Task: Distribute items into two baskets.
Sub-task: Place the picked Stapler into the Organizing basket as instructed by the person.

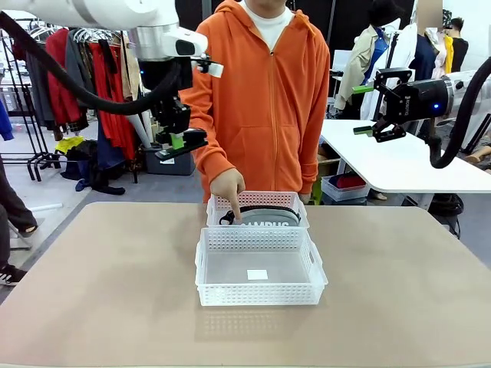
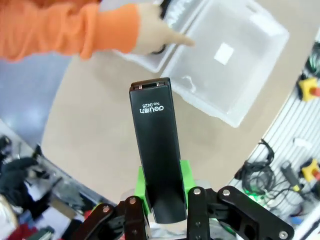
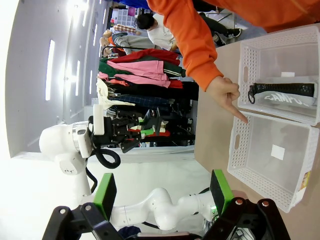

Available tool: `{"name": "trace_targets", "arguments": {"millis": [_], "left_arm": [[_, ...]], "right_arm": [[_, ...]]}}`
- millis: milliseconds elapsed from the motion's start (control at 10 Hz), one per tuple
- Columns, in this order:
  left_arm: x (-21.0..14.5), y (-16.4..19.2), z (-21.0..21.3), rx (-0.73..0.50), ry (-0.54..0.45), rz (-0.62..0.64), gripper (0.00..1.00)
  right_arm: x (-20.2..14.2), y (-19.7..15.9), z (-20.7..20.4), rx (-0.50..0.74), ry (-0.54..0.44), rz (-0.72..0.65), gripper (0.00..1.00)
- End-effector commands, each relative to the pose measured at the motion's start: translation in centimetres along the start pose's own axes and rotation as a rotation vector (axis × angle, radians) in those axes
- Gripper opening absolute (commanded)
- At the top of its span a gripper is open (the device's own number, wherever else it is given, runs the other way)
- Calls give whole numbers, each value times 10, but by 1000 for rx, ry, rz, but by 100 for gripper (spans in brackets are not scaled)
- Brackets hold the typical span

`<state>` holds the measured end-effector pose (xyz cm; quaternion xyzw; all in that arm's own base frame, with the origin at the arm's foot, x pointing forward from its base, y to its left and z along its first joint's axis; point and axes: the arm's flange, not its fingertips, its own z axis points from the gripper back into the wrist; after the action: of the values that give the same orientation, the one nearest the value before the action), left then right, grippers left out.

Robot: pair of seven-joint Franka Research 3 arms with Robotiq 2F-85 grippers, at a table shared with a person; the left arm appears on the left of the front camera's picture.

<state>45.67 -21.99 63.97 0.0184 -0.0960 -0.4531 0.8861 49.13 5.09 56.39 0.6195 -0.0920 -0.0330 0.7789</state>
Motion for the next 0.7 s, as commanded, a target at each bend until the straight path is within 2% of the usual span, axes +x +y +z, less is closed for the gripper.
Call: {"name": "trace_targets", "arguments": {"millis": [0,400,500,600], "left_arm": [[13,-6,6,29,-30,-157,0],[41,-42,7,59,-112,-396,0],[47,-47,9,28,-125,-375,0],[46,-38,11,2,-121,-301,0]], "right_arm": [[1,4,0,-3,-5,-3,100],[1,4,0,-3,-5,-3,100],[1,4,0,-3,-5,-3,100],[1,4,0,-3,-5,-3,100]]}}
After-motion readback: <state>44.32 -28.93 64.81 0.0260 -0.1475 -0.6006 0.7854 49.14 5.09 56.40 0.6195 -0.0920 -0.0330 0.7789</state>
